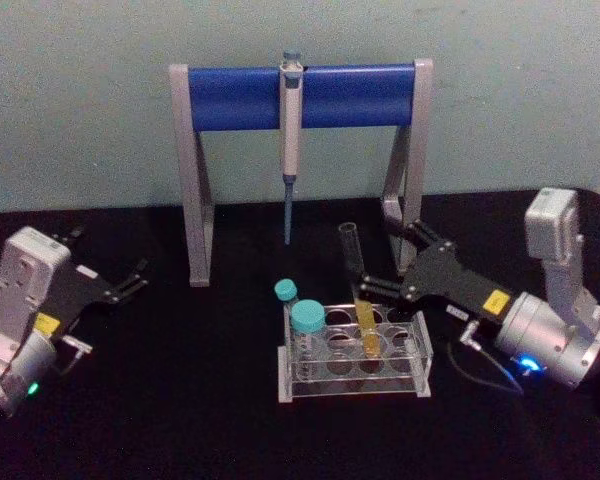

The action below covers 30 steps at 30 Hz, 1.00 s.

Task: Pick up the test tube from the test tube rack, shake it, then place it back into the test tube rack.

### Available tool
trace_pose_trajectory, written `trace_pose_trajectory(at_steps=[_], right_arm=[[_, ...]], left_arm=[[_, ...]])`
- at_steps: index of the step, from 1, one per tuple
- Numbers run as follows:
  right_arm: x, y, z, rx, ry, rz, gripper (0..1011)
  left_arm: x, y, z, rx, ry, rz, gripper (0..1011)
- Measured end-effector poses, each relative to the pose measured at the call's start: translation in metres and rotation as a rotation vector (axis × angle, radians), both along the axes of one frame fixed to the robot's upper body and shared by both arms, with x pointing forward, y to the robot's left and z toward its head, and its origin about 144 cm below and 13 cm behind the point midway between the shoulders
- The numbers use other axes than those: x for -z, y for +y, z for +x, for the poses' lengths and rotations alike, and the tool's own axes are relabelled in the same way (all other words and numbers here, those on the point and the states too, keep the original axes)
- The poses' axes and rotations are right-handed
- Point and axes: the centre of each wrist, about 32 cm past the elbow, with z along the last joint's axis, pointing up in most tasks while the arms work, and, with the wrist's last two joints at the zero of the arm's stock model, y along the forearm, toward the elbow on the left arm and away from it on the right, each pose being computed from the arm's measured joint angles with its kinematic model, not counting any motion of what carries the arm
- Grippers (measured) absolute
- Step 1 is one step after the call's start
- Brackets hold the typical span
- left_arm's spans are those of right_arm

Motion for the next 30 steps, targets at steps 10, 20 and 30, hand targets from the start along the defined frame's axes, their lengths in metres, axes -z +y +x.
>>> trace_pose_trajectory(at_steps=[10,20,30], right_arm=[[-0.015,-0.007,-0.022,0.269,-0.049,0.029,1000],[-0.008,-0.001,-0.022,0.559,0.13,-0.073,1000],[0.012,0.002,-0.023,0.63,0.275,-0.13,1000]], left_arm=[[0.0,0.0,0.0,0.0,0.0,0.0,1001],[0.0,0.0,0.0,0.0,0.0,0.0,1001],[0.0,0.0,0.0,0.0,0.0,0.0,1002]])
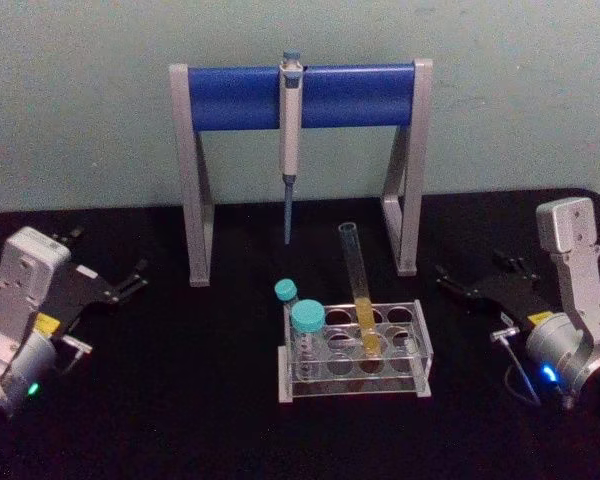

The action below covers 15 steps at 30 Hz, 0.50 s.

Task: Pick up the test tube from the test tube rack, shake it, then place it back into the test tube rack.

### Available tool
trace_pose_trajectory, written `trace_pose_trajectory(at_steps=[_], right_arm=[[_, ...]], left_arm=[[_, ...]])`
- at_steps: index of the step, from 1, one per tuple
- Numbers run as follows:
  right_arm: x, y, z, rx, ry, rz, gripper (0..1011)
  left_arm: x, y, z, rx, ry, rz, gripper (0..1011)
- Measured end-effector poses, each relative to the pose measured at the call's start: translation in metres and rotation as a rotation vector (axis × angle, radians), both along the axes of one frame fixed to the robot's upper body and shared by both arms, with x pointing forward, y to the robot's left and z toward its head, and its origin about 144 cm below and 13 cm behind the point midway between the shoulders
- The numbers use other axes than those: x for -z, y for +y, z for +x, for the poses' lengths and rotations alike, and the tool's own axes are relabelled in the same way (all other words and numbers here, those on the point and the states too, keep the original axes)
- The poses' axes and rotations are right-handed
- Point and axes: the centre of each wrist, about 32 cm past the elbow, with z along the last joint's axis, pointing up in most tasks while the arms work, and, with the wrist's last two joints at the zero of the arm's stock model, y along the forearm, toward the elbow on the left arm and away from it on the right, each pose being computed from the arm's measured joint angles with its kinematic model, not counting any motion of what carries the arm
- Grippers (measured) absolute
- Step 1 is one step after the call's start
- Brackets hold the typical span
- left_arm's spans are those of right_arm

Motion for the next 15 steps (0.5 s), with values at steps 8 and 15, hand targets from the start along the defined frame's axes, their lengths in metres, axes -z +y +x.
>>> trace_pose_trajectory(at_steps=[8,15], right_arm=[[0.0021,-0.001,0.0,-0.002,0.012,0.002,1000],[0.0018,-0.0008,-0.0001,-0.002,0.01,0.001,1000]], left_arm=[[0.0,0.0,0.0,0.0,0.0,0.0,1001],[0.0,0.0,0.0,0.0,0.0,0.0,1001]])
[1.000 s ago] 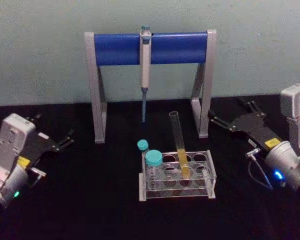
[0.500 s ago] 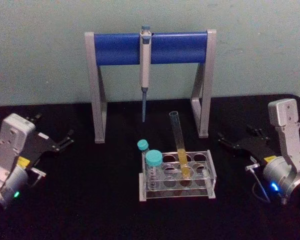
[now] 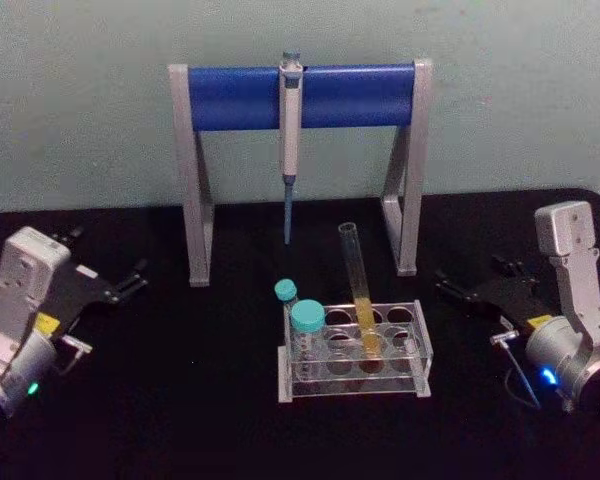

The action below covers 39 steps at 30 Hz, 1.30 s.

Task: Pick up the test tube from the test tube rack, shake it, then place it back into the test tube rack.

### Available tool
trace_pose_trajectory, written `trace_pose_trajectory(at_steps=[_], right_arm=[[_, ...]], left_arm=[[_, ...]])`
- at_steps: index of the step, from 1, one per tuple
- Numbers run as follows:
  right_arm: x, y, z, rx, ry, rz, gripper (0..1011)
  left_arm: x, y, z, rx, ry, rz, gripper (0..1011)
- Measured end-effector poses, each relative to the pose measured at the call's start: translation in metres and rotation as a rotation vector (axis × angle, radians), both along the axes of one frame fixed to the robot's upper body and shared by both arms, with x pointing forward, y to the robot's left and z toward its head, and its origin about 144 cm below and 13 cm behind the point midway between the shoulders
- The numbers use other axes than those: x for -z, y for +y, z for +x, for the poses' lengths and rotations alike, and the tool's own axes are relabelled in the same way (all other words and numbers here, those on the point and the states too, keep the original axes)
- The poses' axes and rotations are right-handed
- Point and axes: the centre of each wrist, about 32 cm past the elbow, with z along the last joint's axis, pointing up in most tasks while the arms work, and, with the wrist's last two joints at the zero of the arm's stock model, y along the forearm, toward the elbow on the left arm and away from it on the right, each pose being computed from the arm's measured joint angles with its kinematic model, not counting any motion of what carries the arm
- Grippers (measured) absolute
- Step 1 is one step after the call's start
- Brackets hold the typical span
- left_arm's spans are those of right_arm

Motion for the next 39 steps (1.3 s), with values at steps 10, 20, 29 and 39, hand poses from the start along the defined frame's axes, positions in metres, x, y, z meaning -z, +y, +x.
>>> trace_pose_trajectory(at_steps=[10,20,29,39], right_arm=[[-0.0004,0.0002,-0.0001,0.0,-0.002,-0.001,1000],[-0.0007,0.0002,-0.0001,0.0,-0.004,-0.001,1000],[-0.0008,0.0003,-0.0001,0.0,-0.005,-0.001,1000],[-0.0008,0.0003,-0.0001,0.0,-0.005,-0.001,1000]], left_arm=[[0.0,0.0,0.0,0.0,0.0,0.0,1001],[0.0,0.0,0.0,0.0,0.0,0.0,1001],[0.0,0.0,0.0,0.0,0.0,0.0,1001],[0.0,0.0,0.0,0.0,0.0,0.0,1001]])
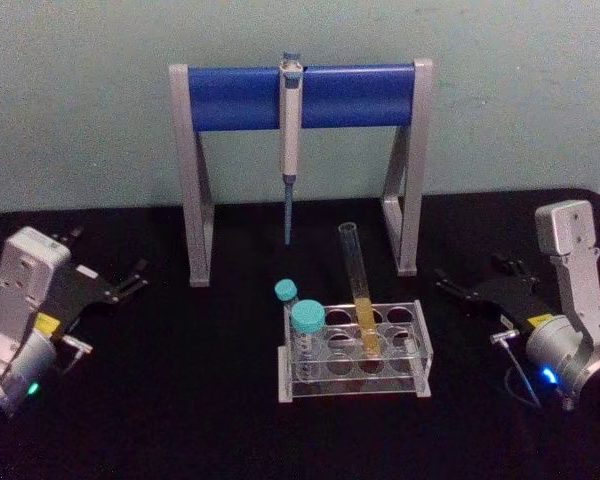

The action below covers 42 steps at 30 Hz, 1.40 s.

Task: Pick up the test tube from the test tube rack, shake it, then place it back into the test tube rack.

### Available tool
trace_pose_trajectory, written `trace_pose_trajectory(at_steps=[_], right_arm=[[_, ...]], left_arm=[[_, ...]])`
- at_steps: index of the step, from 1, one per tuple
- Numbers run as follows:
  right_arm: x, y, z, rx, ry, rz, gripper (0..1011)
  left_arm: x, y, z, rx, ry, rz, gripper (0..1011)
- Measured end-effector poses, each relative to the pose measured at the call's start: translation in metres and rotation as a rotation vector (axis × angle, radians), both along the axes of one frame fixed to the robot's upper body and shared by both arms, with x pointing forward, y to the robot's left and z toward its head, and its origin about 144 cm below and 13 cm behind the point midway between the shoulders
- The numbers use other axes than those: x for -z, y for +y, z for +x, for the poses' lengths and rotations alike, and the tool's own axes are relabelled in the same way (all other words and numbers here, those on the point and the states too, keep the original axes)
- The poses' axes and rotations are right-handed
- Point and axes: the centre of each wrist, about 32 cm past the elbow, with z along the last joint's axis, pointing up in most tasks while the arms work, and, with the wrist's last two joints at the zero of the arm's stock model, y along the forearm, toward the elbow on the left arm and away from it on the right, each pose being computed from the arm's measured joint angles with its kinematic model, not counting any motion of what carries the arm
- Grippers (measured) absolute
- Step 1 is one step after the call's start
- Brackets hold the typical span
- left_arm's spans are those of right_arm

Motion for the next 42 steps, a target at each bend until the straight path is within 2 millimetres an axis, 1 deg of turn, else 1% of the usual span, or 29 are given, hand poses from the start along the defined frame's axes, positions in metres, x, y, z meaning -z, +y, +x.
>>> trace_pose_trajectory(at_steps=[42], right_arm=[[0.0,0.0,0.0,0.0,0.0,0.0,1000]], left_arm=[[0.0,0.0,0.0,0.0,0.0,0.0,1001]])
